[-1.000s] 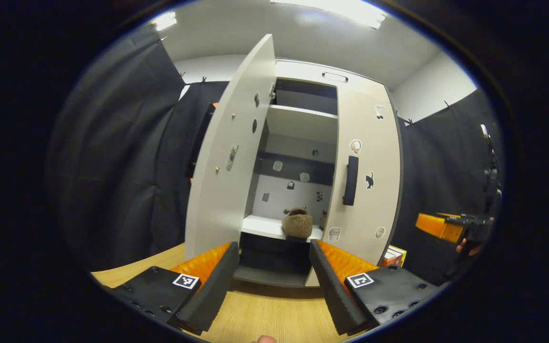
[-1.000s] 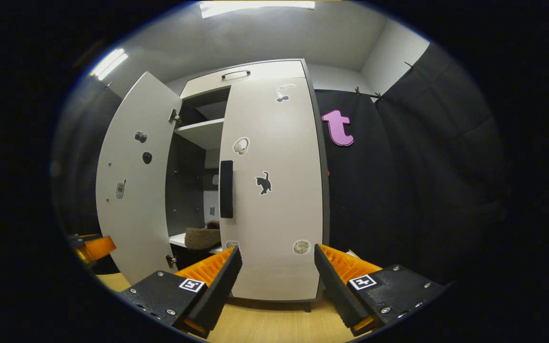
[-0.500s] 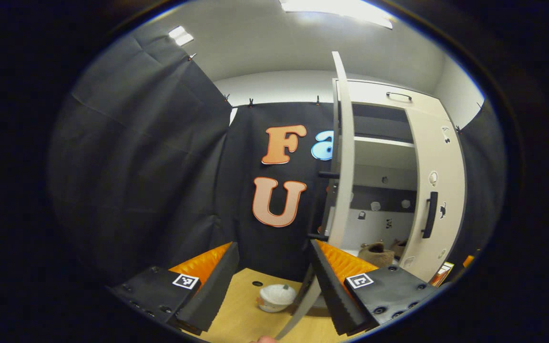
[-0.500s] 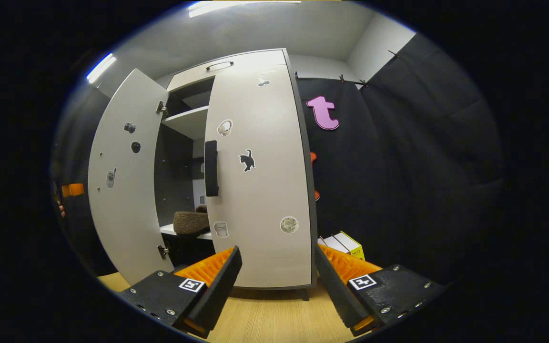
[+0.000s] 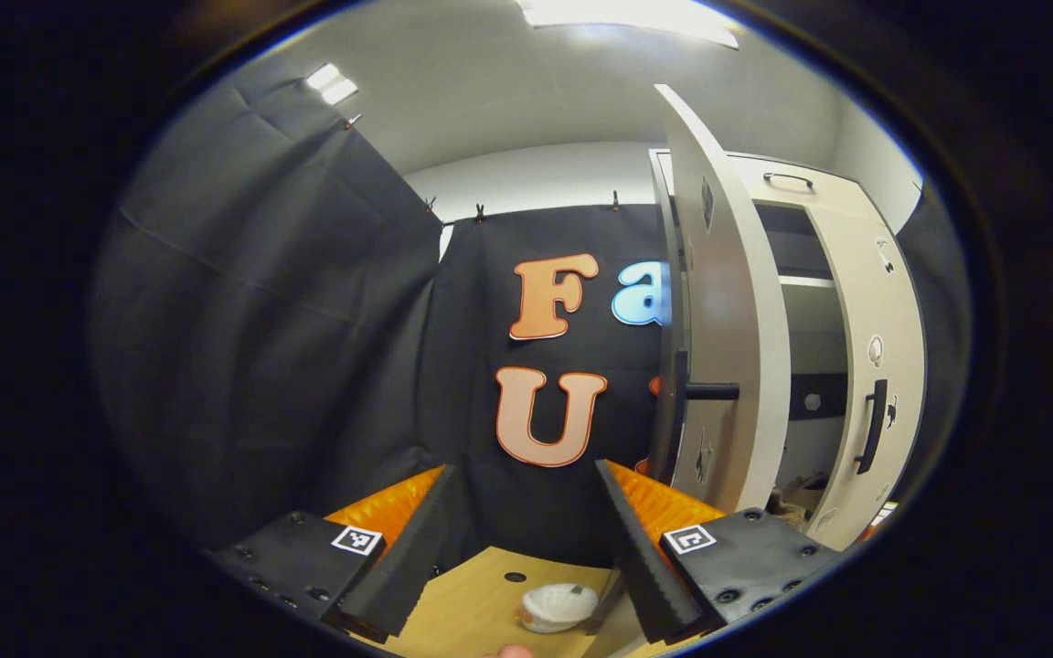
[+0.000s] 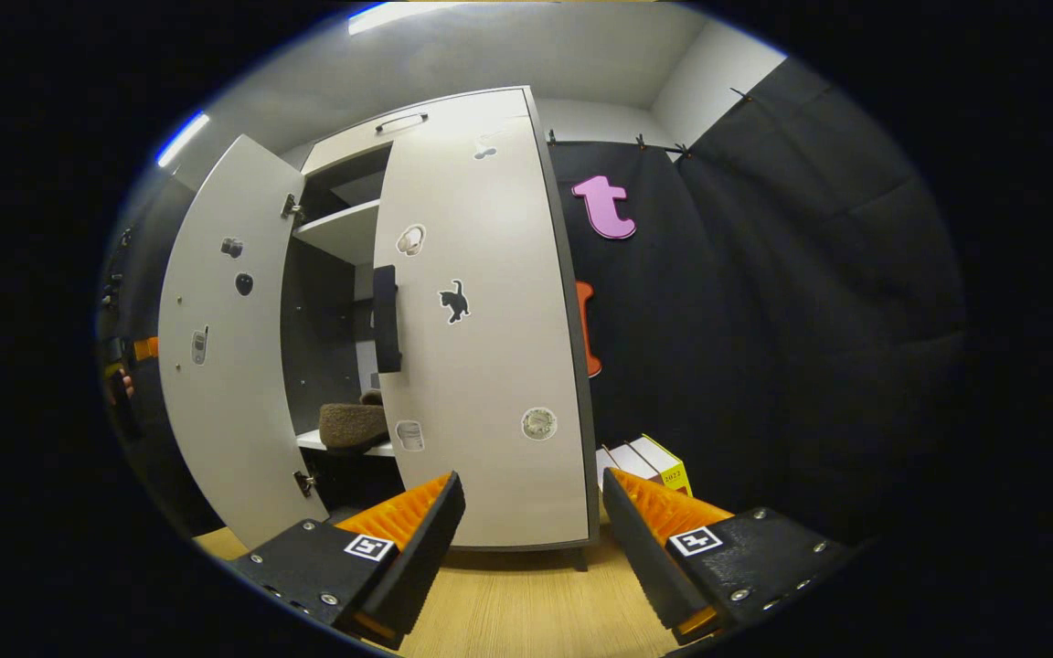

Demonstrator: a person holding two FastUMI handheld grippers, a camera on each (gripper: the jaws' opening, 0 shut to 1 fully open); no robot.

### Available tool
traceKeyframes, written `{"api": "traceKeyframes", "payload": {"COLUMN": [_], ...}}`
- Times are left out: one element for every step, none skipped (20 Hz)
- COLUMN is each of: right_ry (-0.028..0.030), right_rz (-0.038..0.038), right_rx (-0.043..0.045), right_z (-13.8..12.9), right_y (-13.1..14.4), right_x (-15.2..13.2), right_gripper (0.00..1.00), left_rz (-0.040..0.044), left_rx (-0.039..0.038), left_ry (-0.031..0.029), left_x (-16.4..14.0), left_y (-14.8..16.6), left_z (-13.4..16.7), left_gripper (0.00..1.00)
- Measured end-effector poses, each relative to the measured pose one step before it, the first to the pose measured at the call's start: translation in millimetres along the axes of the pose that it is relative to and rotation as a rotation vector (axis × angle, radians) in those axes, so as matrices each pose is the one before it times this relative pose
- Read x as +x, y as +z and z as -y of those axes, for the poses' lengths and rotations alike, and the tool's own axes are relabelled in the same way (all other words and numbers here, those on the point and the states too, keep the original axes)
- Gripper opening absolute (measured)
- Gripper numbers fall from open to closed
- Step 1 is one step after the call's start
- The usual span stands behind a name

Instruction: Grab one shoe with the right hand and put it into the shoe cabinet, grab the other shoe with the left hand and put it into the shoe cabinet; then close the right door with the right hand and the left door with the left hand.

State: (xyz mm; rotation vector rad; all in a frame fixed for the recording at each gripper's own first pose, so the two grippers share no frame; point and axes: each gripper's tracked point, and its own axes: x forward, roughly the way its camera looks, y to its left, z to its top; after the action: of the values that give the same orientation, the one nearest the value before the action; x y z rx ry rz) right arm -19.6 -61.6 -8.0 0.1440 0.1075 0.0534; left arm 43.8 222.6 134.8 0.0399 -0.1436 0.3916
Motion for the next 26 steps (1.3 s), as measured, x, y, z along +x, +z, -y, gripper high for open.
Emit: {"api": "traceKeyframes", "payload": {"right_ry": [-0.00102, 0.0012, 0.00209, 0.00222, 0.00088, 0.0009, 0.00258, 0.00311, 0.00553, 0.00024, -0.00243, -0.00103, -0.00202, -0.00438, -0.002, -0.00047, -0.00195, -0.0024, -0.00201, -0.00313, -0.00535, -0.0046, -0.00356, -0.00512, -0.0061, -0.00843], "right_rz": [-0.00285, 0.00045, 0.00249, 0.00272, 0.00442, 0.002, 0.00356, 0.00444, 0.00097, 0.00022, -0.00214, -0.00287, -0.00097, 0.00003, 0.00031, -0.00121, -0.00042, 0.00055, 0.00216, 0.00346, 0.00143, -0.00147, -0.00324, -0.0033, -0.00094, 0.0002], "right_rx": [0.00133, 0.00458, 0.00594, 0.00484, 0.00137, -0.00133, -0.00157, -0.00144, -0.00541, -0.01003, -0.00937, -0.00489, -0.0009, 0.00161, 0.00279, 0.00041, -0.00283, -0.00502, -0.00442, -0.00357, -0.00317, -0.00132, 0.00108, 0.00278, 0.00244, 0.0016], "right_z": [0.14, -0.92, -0.59, -0.81, 0.03, -0.77, -0.67, -1.06, -0.97, 0.68, 2.13, 1.1, 0.68, 1.42, 1.63, 0.24, 1.34, 0.6, 0.56, 0.7, 1.84, 0.95, 0.71, 1.0, 2.2, 2.3], "right_y": [-0.33, 0.57, 1.26, 1.8, 1.25, 1.38, 1.09, 1.85, 1.29, -0.06, 0.01, -0.4, 0.54, 0.05, 0.85, -0.24, -0.08, 1.03, 1.31, 1.36, 0.03, -0.55, -1.11, -1.62, -0.41, -0.27], "right_x": [-0.48, 0.12, 0.16, 0.51, -0.37, 0.35, -0.85, -0.32, -1.72, -0.85, -1.69, -0.54, -1.74, -1.0, -1.39, -1.29, -1.53, 0.3, -2.07, -0.98, -2.3, -0.7, -2.12, -1.11, -1.95, -1.05], "right_gripper": [0.94, 0.93, 0.93, 0.93, 0.93, 0.93, 0.93, 0.93, 0.93, 0.93, 0.93, 0.93, 0.93, 0.93, 0.93, 0.93, 0.93, 0.93, 0.93, 0.93, 0.93, 0.93, 0.93, 0.93, 0.93, 0.93], "left_rz": [-0.00747, -0.00788, -0.00929, -0.00672, -0.00294, -0.00295, 0.00167, -0.00287, -0.00349, -0.00053, -0.00033, 0.00039, 0.00053, -0.00045, 0.00031, 0.0002, -0.00191, -0.00596, -0.00526, -0.00465, 0.00019, 0.00112, 0.00033, 0.00033, 0.00308, 0.00057], "left_rx": [-0.00761, -0.01635, -0.01891, -0.01794, -0.01394, -0.00596, 0.00181, 0.0051, 0.00898, 0.01048, 0.0087, 0.0073, 0.00552, 0.001, -0.00506, -0.00785, -0.0112, -0.01004, -0.00581, 0.00374, 0.00836, 0.00743, 0.00196, 0.00047, -0.00002, -0.00067], "left_ry": [-0.01422, -0.01196, -0.01027, -0.01022, -0.01065, -0.0113, -0.01159, -0.01088, -0.01486, -0.01737, -0.01747, -0.01921, -0.02017, -0.01748, -0.01514, -0.01748, -0.0185, -0.01877, -0.01929, -0.02139, -0.02345, -0.02565, -0.02486, -0.01783, -0.01608, -0.01439], "left_x": [1.23, 2.32, -0.69, -0.47, -1.79, -2.46, -1.46, -1.17, -2.27, -1.44, -1.3, 0.04, 0.5, -0.39, -0.39, 1.24, 1.33, 2.32, 1.84, 3.96, 3.38, 4.15, 4.94, 3.66, 1.21, 0.05], "left_y": [-1.25, -0.1, -1.44, -2.09, 0.12, -0.08, 0.19, 0.07, -0.78, -0.16, 0.24, 1.08, -0.03, -1.23, -1.11, -1.08, -1.52, -3.27, -1.38, -2.14, -1.17, -1.28, -0.56, -0.61, -2.11, -3.18], "left_z": [2.89, 3.11, 4.39, 4.98, 5.15, 4.14, 5.81, 5.12, 7.32, 8.25, 9.45, 9.72, 8.49, 7.67, 9.42, 9.0, 8.49, 10.51, 11.5, 10.46, 11.81, 10.93, 9.84, 8.5, 9.54, 9.23], "left_gripper": [0.99, 0.97, 0.95, 0.93, 0.93, 0.96, 0.96, 0.96, 0.96, 0.99, 0.96, 0.96, 0.96, 0.94, 0.93, 0.96, 0.96, 0.96, 0.96, 0.96, 0.96, 0.96, 0.96, 0.94, 0.96, 0.94]}}
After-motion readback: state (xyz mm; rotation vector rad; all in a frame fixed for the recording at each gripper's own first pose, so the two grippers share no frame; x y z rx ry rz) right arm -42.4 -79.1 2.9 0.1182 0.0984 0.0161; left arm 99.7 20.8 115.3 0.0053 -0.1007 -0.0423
